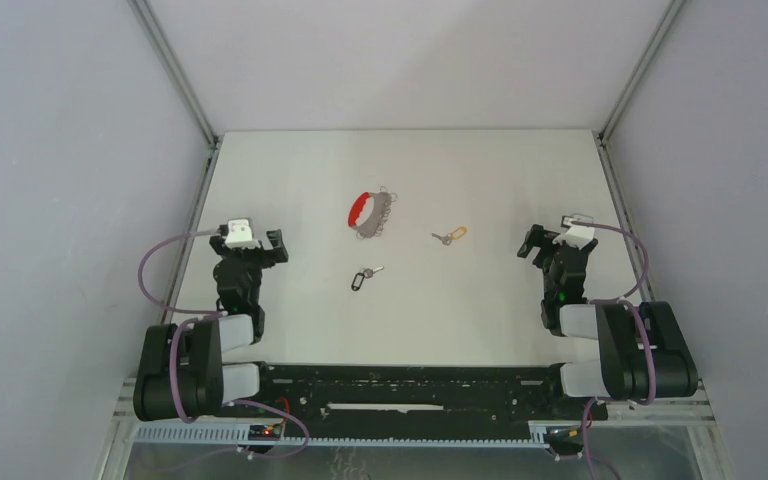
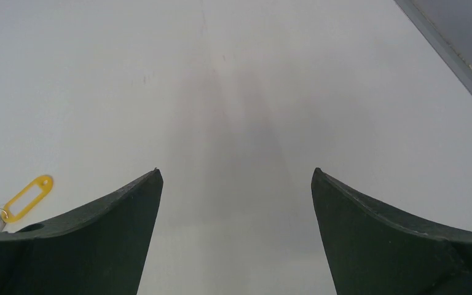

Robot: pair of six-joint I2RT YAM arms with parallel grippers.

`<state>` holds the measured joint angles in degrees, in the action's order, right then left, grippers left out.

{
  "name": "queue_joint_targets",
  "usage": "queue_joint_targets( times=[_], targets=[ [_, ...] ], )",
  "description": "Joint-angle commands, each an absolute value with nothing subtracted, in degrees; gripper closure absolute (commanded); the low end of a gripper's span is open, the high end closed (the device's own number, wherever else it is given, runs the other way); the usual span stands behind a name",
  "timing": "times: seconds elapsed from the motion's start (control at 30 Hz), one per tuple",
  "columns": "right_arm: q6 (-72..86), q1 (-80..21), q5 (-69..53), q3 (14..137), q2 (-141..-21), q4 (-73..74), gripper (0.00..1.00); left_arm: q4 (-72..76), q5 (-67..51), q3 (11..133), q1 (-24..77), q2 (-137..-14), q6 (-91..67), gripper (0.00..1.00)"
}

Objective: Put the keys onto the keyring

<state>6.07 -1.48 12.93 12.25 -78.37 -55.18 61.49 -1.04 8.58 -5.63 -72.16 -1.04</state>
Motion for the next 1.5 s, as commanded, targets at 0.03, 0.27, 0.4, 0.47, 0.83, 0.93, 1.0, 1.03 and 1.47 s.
queue_joint_targets(
  times=[0.03,0.27,0.4,0.47,0.83,0.93,1.0,1.03,1.47],
  targets=[
    [5.2,-1.32,13.18,13.16,-77.85,-58.08,0.0,62.93,-0.32,9.66,-5.46,-71.83,-0.09,0.0],
    [5.38,-1.02,12.5,13.47,-77.87,-57.67,0.0,62.8,-0.12,9.91,-5.55,-71.21,-0.09,0.0],
    [7.92,-0.74,16.5,18.1,-70.23,-40.34,0.0,31.51,-1.78,23.37,-5.71,-63.81,3.02,0.0],
    [15.67,0.92,18.81,26.0,-65.8,-22.29,0.0,16.48,-3.81,30.29,-4.73,-63.84,6.79,0.0],
    [33.93,1.71,-12.07,41.48,-71.68,-13.75,0.0,-15.11,-5.62,55.63,5.96,-71.0,9.02,0.0],
    [28.39,-7.82,-10.22,54.04,-81.24,-4.46,0.0,-19.4,-5.88,58.87,5.94,-73.37,8.4,0.0],
    [25.74,-12.42,-9.34,61.54,-87.94,-1.55,0.01,-21.86,-6.02,59.65,5.93,-73.96,8.75,0.0],
    [24.64,-14.48,-8.92,65.35,-91.42,-0.46,0.03,-23.07,-6.06,59.79,5.89,-74.08,9.3,0.0],
    [21.21,-26.09,-6.65,114.72,-131.87,24.18,0.2,-30.76,-9.94,61.82,3.11,-76.89,10.11,0.0]
  ],
)
